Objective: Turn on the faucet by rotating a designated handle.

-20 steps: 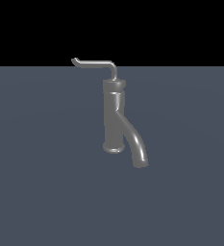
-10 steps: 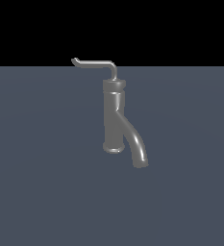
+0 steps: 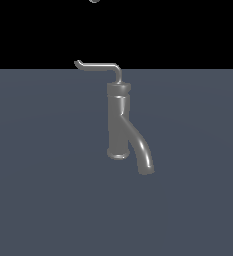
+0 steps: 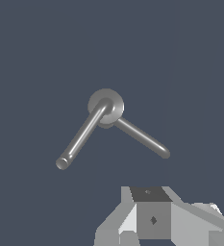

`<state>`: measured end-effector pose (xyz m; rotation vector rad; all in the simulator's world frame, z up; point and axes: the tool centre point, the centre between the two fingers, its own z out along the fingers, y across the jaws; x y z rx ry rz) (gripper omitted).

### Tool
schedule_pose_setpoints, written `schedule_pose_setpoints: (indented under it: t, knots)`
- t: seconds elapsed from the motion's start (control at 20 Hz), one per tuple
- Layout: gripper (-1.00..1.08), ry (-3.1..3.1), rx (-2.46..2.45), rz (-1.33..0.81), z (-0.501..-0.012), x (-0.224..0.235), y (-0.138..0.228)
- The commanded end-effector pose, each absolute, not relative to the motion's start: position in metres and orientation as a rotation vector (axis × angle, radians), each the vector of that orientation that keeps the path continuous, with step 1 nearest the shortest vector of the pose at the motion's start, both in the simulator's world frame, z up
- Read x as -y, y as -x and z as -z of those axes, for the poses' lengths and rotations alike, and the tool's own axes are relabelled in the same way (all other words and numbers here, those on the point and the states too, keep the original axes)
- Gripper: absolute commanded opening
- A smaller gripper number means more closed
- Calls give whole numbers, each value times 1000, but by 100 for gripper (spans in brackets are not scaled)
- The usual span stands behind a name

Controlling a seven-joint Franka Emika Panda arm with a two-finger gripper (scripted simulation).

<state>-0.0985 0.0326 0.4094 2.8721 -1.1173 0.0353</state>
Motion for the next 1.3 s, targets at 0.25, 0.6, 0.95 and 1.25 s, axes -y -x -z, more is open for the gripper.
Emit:
schedule_pose_setpoints:
  t: [0.25,0.6,0.95,1.25]
  knots:
    - [-100,-2780,1354,-39,-382,-48,67]
    - [-100,-2681,1569,-34,-354,-63,40]
    - [-100,-2578,1765,-20,-326,-77,17]
    - [-100,-2513,1874,-8,-310,-86,6]
